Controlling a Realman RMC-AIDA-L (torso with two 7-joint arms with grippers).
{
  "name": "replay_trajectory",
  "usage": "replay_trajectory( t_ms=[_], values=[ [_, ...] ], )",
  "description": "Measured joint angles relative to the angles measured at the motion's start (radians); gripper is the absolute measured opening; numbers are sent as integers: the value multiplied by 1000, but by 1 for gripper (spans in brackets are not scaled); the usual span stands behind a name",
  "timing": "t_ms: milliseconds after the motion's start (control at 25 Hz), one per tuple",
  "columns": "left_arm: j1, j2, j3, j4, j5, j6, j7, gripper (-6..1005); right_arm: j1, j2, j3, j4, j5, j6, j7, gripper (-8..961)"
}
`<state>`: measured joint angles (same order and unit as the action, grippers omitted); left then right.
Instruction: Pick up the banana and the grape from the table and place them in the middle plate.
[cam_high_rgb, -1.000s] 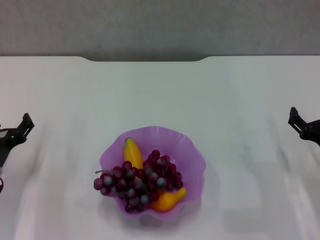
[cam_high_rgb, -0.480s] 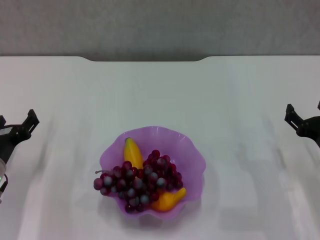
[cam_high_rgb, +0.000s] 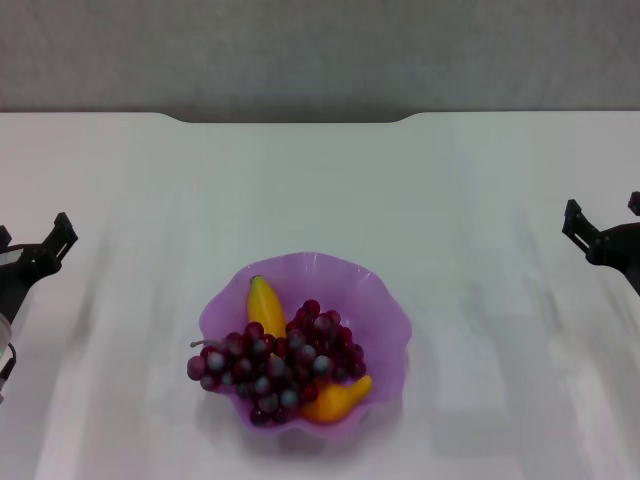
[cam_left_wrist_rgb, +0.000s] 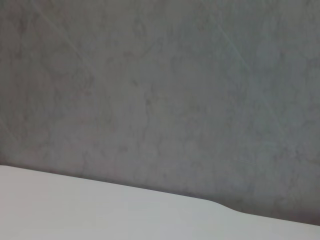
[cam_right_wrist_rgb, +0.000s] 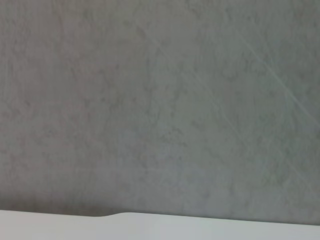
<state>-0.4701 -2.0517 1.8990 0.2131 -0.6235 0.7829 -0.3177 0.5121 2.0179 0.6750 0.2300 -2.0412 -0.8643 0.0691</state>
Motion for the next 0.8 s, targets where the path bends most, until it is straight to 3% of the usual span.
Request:
replay_trajectory(
  t_ms=[800],
  values=[
    [0,1,-11,-4,-7,4,-1,880,5,0,1,-3,2,3,1,880]
  ],
)
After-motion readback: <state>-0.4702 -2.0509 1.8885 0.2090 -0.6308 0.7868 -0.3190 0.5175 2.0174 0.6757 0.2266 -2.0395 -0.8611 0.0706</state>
